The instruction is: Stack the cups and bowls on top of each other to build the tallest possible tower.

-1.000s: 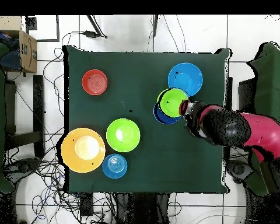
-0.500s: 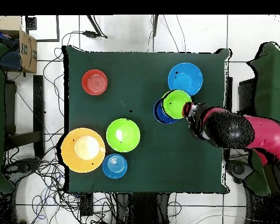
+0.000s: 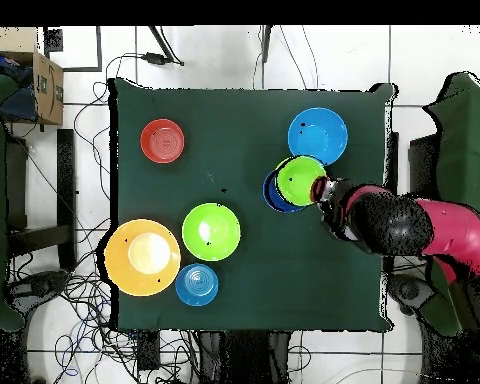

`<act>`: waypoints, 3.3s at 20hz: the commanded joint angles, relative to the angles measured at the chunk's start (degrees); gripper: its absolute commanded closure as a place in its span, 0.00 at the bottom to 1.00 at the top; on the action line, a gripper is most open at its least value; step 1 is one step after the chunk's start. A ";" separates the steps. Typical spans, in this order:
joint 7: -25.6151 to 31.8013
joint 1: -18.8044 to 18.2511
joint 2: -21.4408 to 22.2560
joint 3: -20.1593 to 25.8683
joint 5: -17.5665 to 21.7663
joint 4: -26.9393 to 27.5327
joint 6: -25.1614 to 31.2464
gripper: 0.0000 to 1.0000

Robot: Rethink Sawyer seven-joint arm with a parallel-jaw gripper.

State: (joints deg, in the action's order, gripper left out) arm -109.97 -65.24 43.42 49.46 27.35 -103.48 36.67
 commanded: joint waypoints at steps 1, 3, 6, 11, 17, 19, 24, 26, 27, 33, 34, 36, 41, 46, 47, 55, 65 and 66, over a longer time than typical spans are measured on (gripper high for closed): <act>7.65 0.87 -1.75 0.10 2.31 -4.37 1.64 1.00; 7.31 0.80 -1.57 0.14 2.32 -4.94 1.29 1.00; 6.93 0.74 -1.79 0.08 2.45 -5.33 0.63 1.00; 5.85 0.94 -2.35 0.05 2.73 -6.33 -1.13 1.00; 4.98 1.34 -2.81 -0.42 3.92 -6.91 -3.27 1.00; 5.08 1.32 -3.16 -0.38 4.26 -6.72 -3.89 1.00; 5.49 1.52 -4.39 -0.61 5.03 -6.07 -4.98 1.00; 5.71 1.70 -4.78 -0.76 5.32 -5.59 -5.29 1.00; 5.77 1.74 -4.88 -0.81 5.42 -5.50 -5.44 1.00; 6.47 1.59 -5.21 -0.71 6.25 -5.25 -6.59 1.00; 6.63 1.58 -5.24 -0.63 6.24 -5.14 -6.62 1.00; 6.93 1.70 -5.17 -0.60 6.21 -4.91 -6.43 1.00; 7.79 1.28 -5.18 -1.03 6.97 -4.98 -6.65 1.00; 9.70 0.23 -5.66 -0.51 6.84 -3.92 -5.51 1.00; 9.92 0.07 -5.64 -0.45 6.84 -3.89 -5.37 1.00; 11.69 -0.27 -5.91 -0.65 6.85 -2.40 -2.99 1.00; 11.55 -0.09 -7.13 -0.98 9.01 -1.23 -3.73 1.00; 11.50 -0.11 -7.27 -1.02 9.45 -1.06 -3.84 1.00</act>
State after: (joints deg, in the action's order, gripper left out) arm -109.97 -66.31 38.82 49.74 30.37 -107.36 31.61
